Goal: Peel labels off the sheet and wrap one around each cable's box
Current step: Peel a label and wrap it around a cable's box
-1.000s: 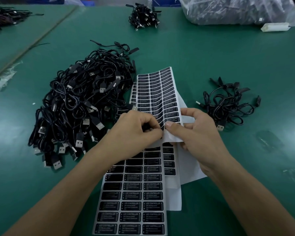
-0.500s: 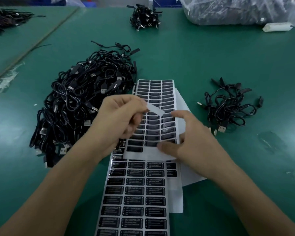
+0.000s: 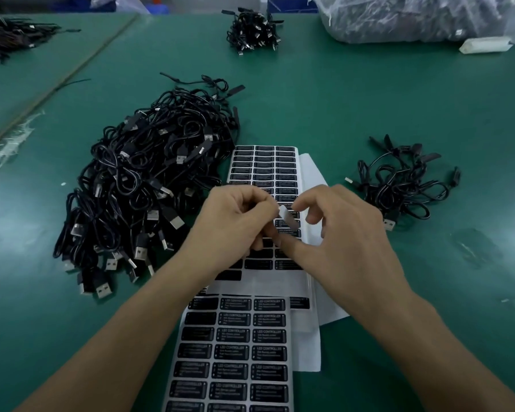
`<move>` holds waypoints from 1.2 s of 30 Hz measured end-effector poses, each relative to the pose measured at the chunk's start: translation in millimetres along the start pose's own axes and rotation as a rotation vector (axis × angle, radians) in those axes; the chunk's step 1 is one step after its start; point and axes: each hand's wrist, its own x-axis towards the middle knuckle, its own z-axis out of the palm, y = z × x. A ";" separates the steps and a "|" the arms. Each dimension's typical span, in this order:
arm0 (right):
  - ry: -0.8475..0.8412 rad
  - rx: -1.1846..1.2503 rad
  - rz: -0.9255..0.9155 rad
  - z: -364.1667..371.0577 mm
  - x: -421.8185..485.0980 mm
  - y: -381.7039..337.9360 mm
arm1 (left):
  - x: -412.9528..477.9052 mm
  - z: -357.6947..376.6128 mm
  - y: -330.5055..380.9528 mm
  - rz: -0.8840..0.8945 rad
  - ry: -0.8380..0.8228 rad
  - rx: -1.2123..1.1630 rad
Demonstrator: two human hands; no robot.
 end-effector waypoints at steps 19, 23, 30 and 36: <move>0.084 -0.060 0.039 10.5 2.8 -0.3 | 0.4 2.8 0.3 -0.032 0.019 0.039; 0.087 -0.077 0.037 11.2 3.7 -0.2 | -0.4 2.9 2.0 -0.058 0.000 0.002; 0.103 -0.080 0.016 8.4 3.9 -4.8 | -0.8 2.6 5.6 -0.071 -0.016 -0.039; 0.093 -0.071 0.022 5.5 3.7 -4.0 | -2.3 2.7 6.3 -0.068 -0.036 -0.019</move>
